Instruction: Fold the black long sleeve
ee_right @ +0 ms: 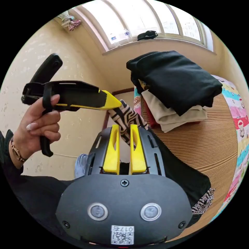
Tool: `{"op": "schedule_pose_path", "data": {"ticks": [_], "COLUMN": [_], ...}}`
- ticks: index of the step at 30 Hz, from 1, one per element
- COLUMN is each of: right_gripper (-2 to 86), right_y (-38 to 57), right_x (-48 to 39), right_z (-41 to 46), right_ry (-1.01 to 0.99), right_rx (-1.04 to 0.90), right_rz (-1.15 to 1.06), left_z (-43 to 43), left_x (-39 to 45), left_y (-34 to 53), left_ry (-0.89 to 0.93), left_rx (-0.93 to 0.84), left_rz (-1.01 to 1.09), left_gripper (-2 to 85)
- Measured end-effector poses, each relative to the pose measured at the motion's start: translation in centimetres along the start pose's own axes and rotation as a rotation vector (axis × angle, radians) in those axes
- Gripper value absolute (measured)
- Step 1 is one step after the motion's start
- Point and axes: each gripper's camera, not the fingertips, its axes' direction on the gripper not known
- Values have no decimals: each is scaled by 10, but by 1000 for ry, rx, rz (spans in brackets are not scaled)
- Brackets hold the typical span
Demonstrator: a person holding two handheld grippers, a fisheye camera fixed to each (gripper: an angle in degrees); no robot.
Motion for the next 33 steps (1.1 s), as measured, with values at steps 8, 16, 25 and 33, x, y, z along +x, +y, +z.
{"op": "schedule_pose_path", "data": {"ticks": [8, 16, 25, 33], "right_gripper": [21, 39, 94, 104], "right_y": [160, 488, 697, 867], "right_x": [170, 289, 229, 176], "right_z": [-189, -207, -245, -266], "right_ry": [-33, 342, 170, 5], "right_rx": [544, 191, 320, 1177], "right_rz": [627, 1243, 1738, 2257], "left_z": [30, 149, 205, 249], "left_x": [28, 52, 118, 180], "left_y": [27, 83, 96, 106], "left_ry": [181, 285, 222, 199], "left_rx": [-17, -391, -586, -659], "left_rz": [133, 96, 210, 236], "left_gripper": [68, 66, 64, 53]}}
